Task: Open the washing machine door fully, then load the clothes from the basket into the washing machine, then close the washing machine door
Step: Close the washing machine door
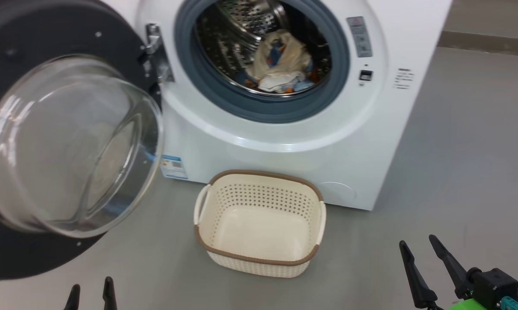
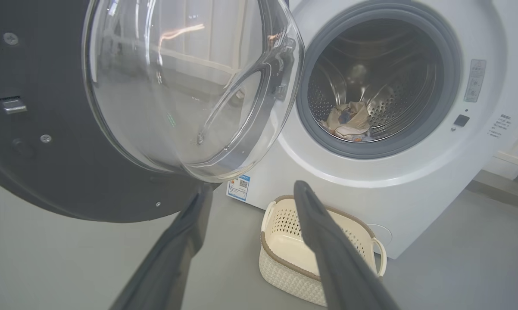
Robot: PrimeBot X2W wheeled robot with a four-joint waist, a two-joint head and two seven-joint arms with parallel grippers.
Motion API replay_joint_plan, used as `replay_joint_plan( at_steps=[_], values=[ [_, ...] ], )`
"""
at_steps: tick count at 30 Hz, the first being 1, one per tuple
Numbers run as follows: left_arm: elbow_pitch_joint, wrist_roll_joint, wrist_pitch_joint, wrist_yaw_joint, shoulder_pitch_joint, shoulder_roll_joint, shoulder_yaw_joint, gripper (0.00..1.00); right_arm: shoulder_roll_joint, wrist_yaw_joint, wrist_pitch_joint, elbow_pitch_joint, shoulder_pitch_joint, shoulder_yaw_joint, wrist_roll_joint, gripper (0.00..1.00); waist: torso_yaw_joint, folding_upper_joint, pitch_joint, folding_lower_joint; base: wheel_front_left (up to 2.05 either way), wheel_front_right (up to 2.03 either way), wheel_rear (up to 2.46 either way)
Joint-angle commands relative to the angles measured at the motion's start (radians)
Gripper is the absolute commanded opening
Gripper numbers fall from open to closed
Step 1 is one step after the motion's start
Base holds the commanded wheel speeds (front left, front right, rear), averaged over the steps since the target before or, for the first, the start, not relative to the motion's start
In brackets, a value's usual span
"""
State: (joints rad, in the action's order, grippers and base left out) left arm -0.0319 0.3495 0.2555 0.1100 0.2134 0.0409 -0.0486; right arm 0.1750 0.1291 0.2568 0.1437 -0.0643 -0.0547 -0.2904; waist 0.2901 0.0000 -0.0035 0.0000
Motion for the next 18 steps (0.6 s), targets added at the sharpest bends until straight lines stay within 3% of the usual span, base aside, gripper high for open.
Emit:
replay_joint_plan(
  at_steps=[1,18],
  values=[
    [0.019,0.01,0.006,-0.006,-0.007,0.009,-0.033,1.0,0.02,0.002,0.005,-0.026,0.014,-0.026,0.012,1.0,0.058,0.0,0.0,0.0,0.0,0.0,0.0],
    [0.02,0.018,0.006,-0.01,-0.002,0.009,-0.03,1.0,0.02,0.002,0.005,-0.025,0.014,-0.034,0.015,1.0,0.203,0.0,-0.008,0.0,0.0,0.0,0.0]
  ],
)
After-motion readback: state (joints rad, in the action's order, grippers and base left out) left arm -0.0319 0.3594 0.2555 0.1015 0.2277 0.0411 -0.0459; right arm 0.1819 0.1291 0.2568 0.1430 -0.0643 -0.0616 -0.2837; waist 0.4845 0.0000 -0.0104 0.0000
